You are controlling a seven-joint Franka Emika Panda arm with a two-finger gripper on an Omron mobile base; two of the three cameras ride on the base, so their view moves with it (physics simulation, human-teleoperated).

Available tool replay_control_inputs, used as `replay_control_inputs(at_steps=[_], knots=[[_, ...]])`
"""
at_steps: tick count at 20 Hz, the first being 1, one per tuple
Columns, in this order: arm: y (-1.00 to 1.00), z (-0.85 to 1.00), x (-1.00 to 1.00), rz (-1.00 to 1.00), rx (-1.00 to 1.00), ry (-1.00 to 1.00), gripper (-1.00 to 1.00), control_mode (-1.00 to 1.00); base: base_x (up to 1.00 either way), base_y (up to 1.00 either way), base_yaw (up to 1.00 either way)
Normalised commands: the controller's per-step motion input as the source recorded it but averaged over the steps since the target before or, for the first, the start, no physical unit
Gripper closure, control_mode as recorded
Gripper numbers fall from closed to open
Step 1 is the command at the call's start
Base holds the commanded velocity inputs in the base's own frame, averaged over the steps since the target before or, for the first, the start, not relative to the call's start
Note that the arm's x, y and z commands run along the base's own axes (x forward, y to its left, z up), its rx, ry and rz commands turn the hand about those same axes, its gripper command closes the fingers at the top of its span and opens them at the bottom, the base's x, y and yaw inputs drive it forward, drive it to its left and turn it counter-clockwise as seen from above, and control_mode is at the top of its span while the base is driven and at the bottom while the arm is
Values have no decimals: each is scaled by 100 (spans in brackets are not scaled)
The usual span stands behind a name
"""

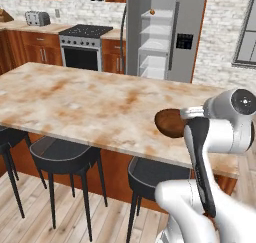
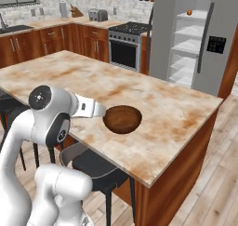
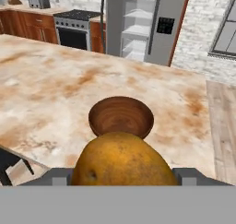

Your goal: Retrieve the mango and peach from the fridge and place them into the bowl on the dining table.

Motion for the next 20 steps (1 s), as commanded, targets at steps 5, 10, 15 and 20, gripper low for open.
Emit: replay_control_inputs(at_steps=[5, 10, 15, 20], knots=[[-4, -23, 70, -16, -2, 0, 100, -100, 0, 0, 0], [-13, -20, 52, -3, 0, 2, 100, -100, 0, 0, 0], [-7, -12, 15, 3, 1, 14, 100, -100, 0, 0, 0], [-11, -10, 0, 9, 4, 18, 100, -100, 0, 0, 0]])
